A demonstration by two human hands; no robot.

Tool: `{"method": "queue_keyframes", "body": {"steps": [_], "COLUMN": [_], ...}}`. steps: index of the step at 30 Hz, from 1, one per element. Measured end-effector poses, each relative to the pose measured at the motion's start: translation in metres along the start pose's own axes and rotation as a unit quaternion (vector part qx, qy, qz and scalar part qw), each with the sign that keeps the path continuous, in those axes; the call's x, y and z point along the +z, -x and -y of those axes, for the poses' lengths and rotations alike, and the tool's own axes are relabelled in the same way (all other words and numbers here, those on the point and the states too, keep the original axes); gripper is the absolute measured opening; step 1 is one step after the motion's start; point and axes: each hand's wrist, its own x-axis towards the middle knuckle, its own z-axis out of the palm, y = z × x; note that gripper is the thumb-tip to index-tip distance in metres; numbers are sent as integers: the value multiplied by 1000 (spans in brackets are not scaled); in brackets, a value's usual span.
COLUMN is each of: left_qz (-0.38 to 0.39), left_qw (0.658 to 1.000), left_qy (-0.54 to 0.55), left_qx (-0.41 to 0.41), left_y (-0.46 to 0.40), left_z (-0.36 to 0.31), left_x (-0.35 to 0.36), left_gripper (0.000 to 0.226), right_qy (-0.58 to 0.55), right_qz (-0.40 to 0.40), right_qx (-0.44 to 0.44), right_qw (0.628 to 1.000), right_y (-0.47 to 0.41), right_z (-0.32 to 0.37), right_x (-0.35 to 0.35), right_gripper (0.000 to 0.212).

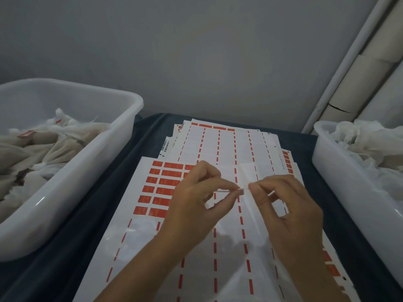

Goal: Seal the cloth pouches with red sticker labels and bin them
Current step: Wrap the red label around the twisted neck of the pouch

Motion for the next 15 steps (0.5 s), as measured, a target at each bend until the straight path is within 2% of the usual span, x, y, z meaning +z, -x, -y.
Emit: {"method": "queue_keyframes", "body": {"steps": [1, 2, 5, 9, 15], "left_qz": [9, 19, 42, 62, 66], "left_qw": [999, 994, 962, 938, 903], "left_qy": [33, 71, 189, 236, 283], "left_qx": [-33, -75, -191, -244, -317], "left_y": [-1, -2, -6, -3, -1], "left_z": [-2, -5, -10, -7, -14], "left_x": [-2, -4, -8, -6, -4], "left_gripper": [3, 5, 7, 8, 12], "right_qy": [-45, -105, -247, -278, -244], "right_qz": [11, 36, 139, 141, 115], "right_qx": [43, 98, 193, 199, 189], "right_qw": [998, 989, 939, 929, 944], "right_y": [-2, -4, -4, 0, 2], "right_z": [0, 1, -3, -1, 2], "right_x": [-3, -4, -2, 3, 4], "right_gripper": [10, 8, 29, 22, 17]}}
